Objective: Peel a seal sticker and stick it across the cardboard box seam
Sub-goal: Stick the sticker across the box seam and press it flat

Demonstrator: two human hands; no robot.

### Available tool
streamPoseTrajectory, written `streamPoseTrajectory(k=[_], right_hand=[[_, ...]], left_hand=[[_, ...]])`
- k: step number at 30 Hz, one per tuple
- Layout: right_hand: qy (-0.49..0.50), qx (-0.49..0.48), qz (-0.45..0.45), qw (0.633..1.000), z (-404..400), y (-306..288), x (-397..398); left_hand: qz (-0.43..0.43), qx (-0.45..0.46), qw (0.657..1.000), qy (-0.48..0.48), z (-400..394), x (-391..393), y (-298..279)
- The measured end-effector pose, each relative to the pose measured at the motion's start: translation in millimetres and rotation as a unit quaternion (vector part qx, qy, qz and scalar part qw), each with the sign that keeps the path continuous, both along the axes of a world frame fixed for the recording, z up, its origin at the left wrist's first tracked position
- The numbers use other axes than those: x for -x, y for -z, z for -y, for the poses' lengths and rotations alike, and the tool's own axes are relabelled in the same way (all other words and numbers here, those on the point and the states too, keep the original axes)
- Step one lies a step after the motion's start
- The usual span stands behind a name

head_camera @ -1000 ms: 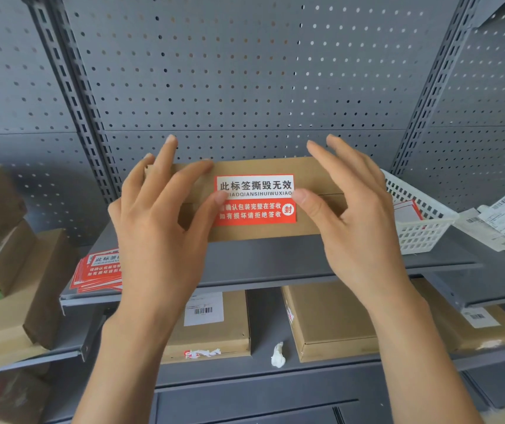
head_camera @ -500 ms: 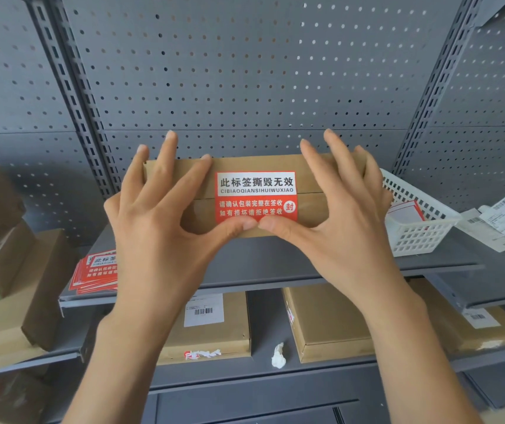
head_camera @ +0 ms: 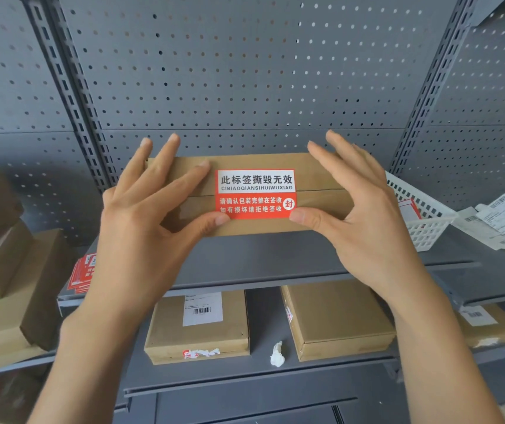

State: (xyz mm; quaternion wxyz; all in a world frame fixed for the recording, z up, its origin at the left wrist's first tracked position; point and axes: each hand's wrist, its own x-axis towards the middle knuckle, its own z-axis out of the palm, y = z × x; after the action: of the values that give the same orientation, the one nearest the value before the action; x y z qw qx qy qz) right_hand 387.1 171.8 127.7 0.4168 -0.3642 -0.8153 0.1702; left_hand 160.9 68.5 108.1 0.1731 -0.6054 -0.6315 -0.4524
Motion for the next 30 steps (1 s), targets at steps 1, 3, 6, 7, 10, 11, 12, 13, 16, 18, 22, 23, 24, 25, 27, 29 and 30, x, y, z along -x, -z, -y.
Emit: streamPoseTrajectory(k=[1,3,6,7,10,11,12,13,16,18,22,23,24,25,27,29,30], right_hand=[[-0.002,0.003,0.000,1.000,-1,0,-2],[-0.004,0.008,0.003,1.000,-2,-1,-4],[-0.013,0.012,0.013,1.000,-3,0,-8],[-0.019,0.016,0.016,1.000,-2,1,-10],[-0.015,0.021,-0.016,1.000,2,2,-7],[0.006,0.018,-0.041,0.999,5,2,-2],[0.037,0.014,-0.064,0.997,9,4,7],[0.075,0.006,-0.074,0.994,14,5,18],[0.174,-0.046,-0.054,0.982,26,15,45],[0.183,-0.065,-0.054,0.979,25,20,51],[0.154,-0.065,-0.064,0.984,20,24,45],[0.147,-0.066,-0.068,0.985,19,24,44],[0.141,-0.066,-0.072,0.985,19,24,43],[0.138,-0.065,-0.073,0.986,18,24,42],[0.132,-0.062,-0.078,0.986,17,25,40],[0.128,-0.062,-0.088,0.986,16,27,38],[0.127,-0.062,-0.091,0.986,15,28,38]], left_hand=[[0.000,-0.001,1.000,0.007,1,1,0],[0.004,-0.003,1.000,0.019,1,4,0],[0.022,-0.001,0.999,0.032,2,5,1],[0.027,-0.003,0.999,0.035,3,6,1],[0.080,-0.037,0.996,0.034,3,-3,1],[0.115,-0.053,0.992,0.023,2,-10,1],[0.141,-0.063,0.988,0.002,0,-19,0],[0.150,-0.066,0.986,-0.031,-3,-29,1],[0.122,-0.046,0.985,-0.113,-11,-44,4],[0.118,-0.038,0.984,-0.127,-13,-42,7],[0.124,-0.047,0.983,-0.125,-10,-34,9],[0.125,-0.052,0.983,-0.123,-10,-33,10],[0.127,-0.056,0.983,-0.123,-9,-33,10],[0.129,-0.059,0.982,-0.123,-10,-33,11],[0.135,-0.061,0.981,-0.123,-10,-34,11],[0.136,-0.064,0.981,-0.121,-10,-33,12],[0.133,-0.067,0.981,-0.121,-9,-33,13]])
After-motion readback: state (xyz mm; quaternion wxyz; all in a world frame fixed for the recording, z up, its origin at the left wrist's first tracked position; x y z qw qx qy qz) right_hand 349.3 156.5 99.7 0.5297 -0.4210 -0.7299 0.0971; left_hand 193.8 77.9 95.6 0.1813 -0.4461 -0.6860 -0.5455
